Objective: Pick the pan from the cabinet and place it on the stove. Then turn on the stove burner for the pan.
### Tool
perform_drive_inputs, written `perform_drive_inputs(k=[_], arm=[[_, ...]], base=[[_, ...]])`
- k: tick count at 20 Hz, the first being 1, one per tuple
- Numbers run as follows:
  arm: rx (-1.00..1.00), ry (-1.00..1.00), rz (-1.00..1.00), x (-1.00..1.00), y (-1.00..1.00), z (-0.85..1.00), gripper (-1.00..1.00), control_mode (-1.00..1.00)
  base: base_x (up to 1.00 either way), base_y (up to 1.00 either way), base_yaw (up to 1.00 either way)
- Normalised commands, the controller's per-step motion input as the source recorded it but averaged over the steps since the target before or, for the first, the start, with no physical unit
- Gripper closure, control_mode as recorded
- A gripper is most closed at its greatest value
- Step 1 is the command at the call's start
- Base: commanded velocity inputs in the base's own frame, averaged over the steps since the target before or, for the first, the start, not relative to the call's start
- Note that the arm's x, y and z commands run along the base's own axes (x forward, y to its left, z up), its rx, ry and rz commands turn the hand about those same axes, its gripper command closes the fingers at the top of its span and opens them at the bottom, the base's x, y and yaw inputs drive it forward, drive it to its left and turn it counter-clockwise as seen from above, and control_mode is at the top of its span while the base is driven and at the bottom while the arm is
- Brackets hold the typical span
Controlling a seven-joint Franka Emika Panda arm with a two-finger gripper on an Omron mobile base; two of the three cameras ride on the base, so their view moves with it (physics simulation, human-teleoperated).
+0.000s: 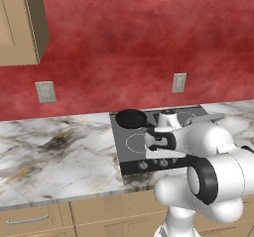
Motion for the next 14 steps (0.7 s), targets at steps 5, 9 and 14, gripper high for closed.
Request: perform_drive_inputs(k=[5,9,14], arm=[[0.01,0.00,0.00,0.00,0.00,-0.15,-1.00,-1.00],[0.00,0.00,0.00,0.00,0.00,-0.19,-1.00,-1.00],[0.00,0.00,0.00,0.00,0.00,-0.27,-1.00,-1.00]], base=[[0.00,0.00,0.00],[0.00,0.00,0.00],[0.00,0.00,0.00]])
